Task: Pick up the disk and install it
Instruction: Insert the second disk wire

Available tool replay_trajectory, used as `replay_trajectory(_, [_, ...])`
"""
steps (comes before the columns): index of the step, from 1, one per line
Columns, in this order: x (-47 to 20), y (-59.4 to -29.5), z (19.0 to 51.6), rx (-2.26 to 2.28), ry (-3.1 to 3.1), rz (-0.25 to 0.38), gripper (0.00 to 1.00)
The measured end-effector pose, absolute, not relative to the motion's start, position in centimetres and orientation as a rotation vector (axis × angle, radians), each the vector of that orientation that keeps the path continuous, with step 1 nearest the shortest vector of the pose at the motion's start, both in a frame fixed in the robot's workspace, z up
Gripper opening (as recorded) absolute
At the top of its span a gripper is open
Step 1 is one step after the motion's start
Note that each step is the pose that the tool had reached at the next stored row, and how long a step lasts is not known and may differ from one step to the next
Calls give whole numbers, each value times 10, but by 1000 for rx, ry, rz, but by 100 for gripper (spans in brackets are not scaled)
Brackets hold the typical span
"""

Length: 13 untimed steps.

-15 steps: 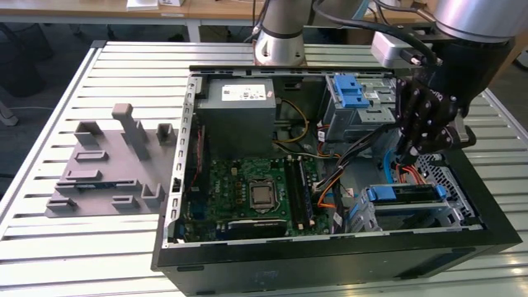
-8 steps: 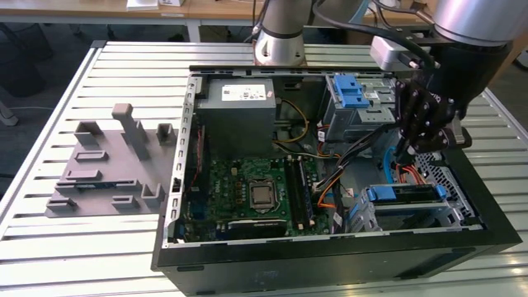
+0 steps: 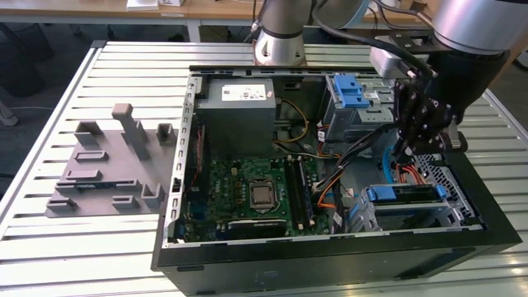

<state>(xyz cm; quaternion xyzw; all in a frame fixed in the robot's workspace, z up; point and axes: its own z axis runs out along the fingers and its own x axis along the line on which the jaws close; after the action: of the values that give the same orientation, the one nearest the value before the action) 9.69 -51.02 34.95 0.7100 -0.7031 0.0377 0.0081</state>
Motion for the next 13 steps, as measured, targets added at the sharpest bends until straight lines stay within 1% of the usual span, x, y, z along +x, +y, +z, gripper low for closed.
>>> replay_trajectory(6, [95, -519, 345, 2224, -2199, 124, 16])
replay_trajectory(13, [95, -528, 341, 2228, -2203, 118, 16])
